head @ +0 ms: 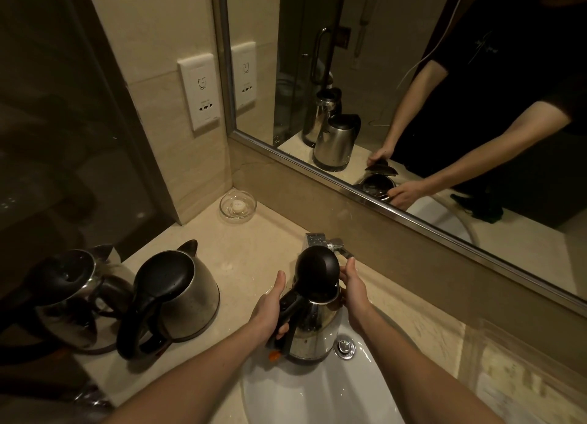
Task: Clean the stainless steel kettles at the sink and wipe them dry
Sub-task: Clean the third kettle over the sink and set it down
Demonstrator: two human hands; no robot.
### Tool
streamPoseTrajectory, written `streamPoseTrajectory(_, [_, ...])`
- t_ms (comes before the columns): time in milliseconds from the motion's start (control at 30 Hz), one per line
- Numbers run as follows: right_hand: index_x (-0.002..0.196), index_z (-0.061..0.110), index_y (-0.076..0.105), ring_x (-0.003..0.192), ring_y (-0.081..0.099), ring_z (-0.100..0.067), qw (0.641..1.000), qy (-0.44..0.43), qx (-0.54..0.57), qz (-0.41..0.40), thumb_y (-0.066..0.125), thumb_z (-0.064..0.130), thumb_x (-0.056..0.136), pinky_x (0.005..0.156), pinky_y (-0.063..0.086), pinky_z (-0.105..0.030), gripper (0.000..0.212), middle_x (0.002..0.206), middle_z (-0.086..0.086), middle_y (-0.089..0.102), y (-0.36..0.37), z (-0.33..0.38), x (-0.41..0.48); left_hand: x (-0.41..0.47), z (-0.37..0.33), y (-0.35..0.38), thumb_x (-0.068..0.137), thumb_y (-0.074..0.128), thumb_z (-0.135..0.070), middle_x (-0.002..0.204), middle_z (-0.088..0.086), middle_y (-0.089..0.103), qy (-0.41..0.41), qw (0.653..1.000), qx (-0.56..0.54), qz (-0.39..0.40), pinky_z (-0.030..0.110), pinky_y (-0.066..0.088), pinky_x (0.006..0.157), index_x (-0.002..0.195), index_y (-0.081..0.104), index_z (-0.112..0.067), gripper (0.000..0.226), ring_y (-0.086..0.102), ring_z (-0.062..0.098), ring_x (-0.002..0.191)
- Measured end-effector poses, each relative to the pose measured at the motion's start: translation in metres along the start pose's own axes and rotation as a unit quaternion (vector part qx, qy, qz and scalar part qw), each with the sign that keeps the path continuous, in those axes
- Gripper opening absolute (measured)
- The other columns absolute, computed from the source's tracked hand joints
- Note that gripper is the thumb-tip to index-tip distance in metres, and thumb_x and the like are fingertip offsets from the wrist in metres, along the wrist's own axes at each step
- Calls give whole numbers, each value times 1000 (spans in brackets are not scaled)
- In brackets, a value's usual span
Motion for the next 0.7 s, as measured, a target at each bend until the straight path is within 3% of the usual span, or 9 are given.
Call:
streamPoseTrajectory(100, [138, 12, 46, 78, 54, -9, 1000, -1, -2, -5, 20, 66, 94, 57, 41, -28, 73, 97, 6, 60, -1, 0, 0, 1, 0, 0, 89, 23, -80, 44, 6, 45, 1, 1000, -6, 0, 26, 38, 45, 56, 51, -11, 82, 42, 18, 36])
streamPoseTrajectory(267, [140, 16, 43, 81, 53, -7, 1000, -8, -13, 0, 19, 64, 95, 57, 39, -26, 71, 121, -2, 58, -1, 0, -1, 2, 2, 0, 86, 23, -83, 45, 7, 45, -2, 1000, -4, 0, 27, 37, 47, 52, 50, -12, 83, 42, 19, 38])
streamPoseTrajectory(367, [140, 14, 42, 79, 53, -7, 1000, -5, -11, 1, 19, 64, 95, 58, 39, -27, 72, 97, 8, 58, -1, 0, -1, 3, 3, -1, 85, 22, -83, 45, 6, 45, -2, 1000, 0, 1, 26, 38, 47, 54, 51, -12, 83, 42, 18, 37])
streamPoseTrajectory(433, [140, 14, 42, 79, 53, -7, 1000, -4, -9, 2, 19, 64, 95, 59, 39, -27, 72, 94, 10, 57, 0, 0, -1, 2, 3, -1, 86, 22, -83, 44, 5, 45, -3, 1000, -2, 1, 26, 38, 46, 56, 52, -12, 83, 42, 18, 37])
streamPoseTrajectory(700, [139, 15, 44, 83, 52, -9, 1000, -8, -11, 6, 19, 64, 95, 61, 39, -26, 71, 119, -2, 57, -2, 1, -1, 1, 0, 1, 86, 24, -83, 44, 6, 45, -11, 1000, -10, 0, 25, 36, 44, 57, 51, -11, 82, 41, 18, 36])
Point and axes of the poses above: each hand's wrist, its own x-axis towards the middle knuckle, its own y-axis out of the palm, z = x × y, the point moved 5 cm from there along x, towards the middle knuckle
